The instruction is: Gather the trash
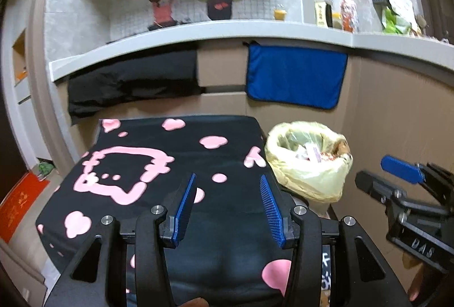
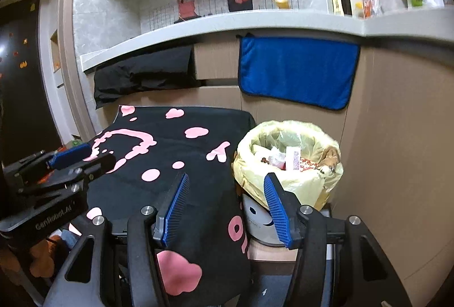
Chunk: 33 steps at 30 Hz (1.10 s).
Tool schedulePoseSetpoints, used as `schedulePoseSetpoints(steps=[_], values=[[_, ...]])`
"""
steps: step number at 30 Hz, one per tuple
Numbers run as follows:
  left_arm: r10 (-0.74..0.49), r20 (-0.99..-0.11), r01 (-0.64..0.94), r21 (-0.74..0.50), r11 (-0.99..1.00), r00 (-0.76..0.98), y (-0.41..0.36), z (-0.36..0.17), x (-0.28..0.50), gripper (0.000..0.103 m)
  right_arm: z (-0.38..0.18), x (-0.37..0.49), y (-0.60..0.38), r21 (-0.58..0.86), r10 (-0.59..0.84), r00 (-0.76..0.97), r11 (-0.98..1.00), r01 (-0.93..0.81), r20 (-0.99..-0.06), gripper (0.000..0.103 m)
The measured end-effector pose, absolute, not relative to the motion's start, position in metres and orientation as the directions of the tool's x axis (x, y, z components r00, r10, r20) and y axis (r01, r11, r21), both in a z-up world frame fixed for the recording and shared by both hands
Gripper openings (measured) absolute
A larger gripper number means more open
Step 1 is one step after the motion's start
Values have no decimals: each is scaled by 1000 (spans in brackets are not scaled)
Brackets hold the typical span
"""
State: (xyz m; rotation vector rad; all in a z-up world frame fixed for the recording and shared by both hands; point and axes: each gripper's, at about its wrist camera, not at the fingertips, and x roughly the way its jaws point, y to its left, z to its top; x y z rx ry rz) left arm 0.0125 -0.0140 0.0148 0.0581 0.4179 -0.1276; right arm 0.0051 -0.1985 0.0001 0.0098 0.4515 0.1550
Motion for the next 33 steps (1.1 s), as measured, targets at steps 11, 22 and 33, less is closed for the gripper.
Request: schedulePoseSetpoints(steps=[11, 22, 33], values=[[-54, -360, 50, -22, 999, 931, 13, 26, -6, 48, 2, -5, -178, 30, 176, 888, 983, -181, -424, 53], [-67, -355, 67, -10, 998, 932, 9, 26, -9, 48, 2, -8, -177, 26, 164, 892, 985, -169, -421, 53], [-75, -364, 79, -4, 997, 928, 6, 24, -8, 48, 0, -8, -177, 35, 163, 890, 986, -164, -426, 53]])
